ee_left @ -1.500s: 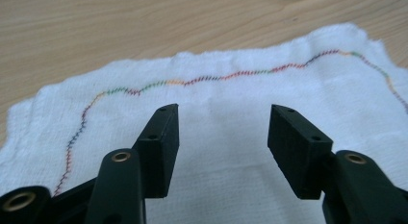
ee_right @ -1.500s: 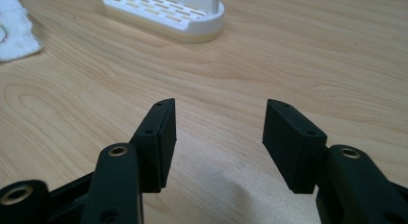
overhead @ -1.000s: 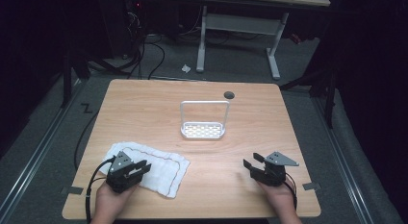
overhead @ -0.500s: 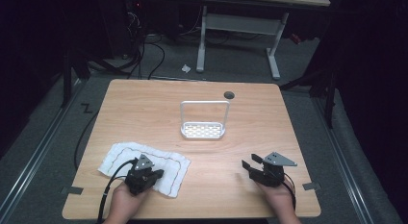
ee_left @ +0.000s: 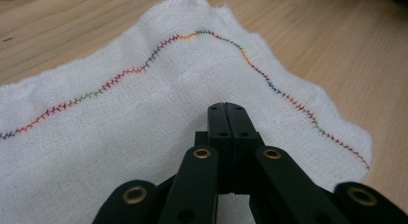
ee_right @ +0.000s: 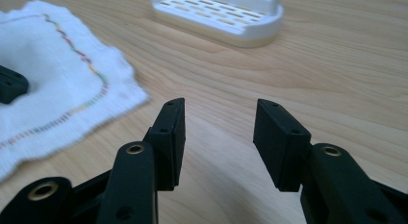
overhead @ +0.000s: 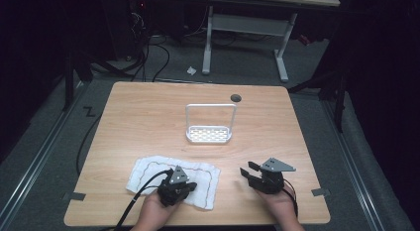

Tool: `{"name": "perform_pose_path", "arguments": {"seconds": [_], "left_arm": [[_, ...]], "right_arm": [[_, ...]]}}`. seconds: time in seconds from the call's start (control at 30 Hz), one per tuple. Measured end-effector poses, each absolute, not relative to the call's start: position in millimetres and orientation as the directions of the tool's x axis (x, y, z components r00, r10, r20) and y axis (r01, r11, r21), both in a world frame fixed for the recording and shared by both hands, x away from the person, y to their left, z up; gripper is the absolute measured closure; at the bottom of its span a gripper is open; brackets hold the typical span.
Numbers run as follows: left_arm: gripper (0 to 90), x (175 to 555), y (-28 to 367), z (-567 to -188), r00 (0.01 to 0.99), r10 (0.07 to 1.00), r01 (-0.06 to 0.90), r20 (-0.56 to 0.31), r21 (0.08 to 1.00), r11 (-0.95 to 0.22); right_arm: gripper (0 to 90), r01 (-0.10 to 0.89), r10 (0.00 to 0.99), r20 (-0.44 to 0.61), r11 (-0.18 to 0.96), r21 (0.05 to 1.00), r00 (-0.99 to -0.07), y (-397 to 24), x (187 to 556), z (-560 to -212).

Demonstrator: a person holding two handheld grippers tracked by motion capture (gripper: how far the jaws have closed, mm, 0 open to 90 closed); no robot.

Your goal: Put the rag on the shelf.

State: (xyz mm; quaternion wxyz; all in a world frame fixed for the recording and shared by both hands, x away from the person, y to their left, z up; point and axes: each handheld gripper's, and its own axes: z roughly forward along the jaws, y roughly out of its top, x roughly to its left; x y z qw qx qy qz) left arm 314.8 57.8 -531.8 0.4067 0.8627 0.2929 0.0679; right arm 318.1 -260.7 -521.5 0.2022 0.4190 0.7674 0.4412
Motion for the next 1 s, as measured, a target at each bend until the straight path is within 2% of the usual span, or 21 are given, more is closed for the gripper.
{"name": "perform_pose_path", "arguments": {"seconds": [0.1, 0.17, 0.3, 0.37, 0.57, 0.67, 1.0], "left_arm": [[76.4, 311, 64, -526, 0.824, 0.552, 0.433, -0.125, 0.768, -0.473], [75.0, 310, 74, -523, 0.812, 0.566, 0.443, -0.141, 0.781, -0.441], [72.6, 312, 91, -523, 0.793, 0.589, 0.469, -0.159, 0.775, -0.423], [72.4, 312, 95, -522, 0.79, 0.589, 0.477, -0.171, 0.775, -0.414], [72.1, 311, 95, -523, 0.8, 0.573, 0.479, -0.18, 0.766, -0.428], [72.2, 312, 93, -525, 0.803, 0.568, 0.481, -0.178, 0.756, -0.443], [75.7, 320, 95, -530, 0.801, 0.576, 0.493, -0.165, 0.727, -0.477]], "right_arm": [[56.0, 0.451, 0.792, 0.051, 0.293, 0.843, -0.609, -241, 318, -519], [60.7, 0.436, 0.765, 0.033, 0.33, 0.837, -0.643, -226, 321, -517], [82.9, 0.426, 0.709, 0.012, 0.411, 0.806, -0.705, -197, 334, -514], [89.7, 0.435, 0.699, 0.017, 0.425, 0.794, -0.714, -184, 344, -513], [90.0, 0.444, 0.658, -0.002, 0.511, 0.735, -0.753, -156, 363, -524], [90.0, 0.463, 0.661, 0.021, 0.501, 0.731, -0.75, -158, 365, -532], [90.0, 0.485, 0.667, 0.04, 0.499, 0.718, -0.744, -184, 325, -530]]}}
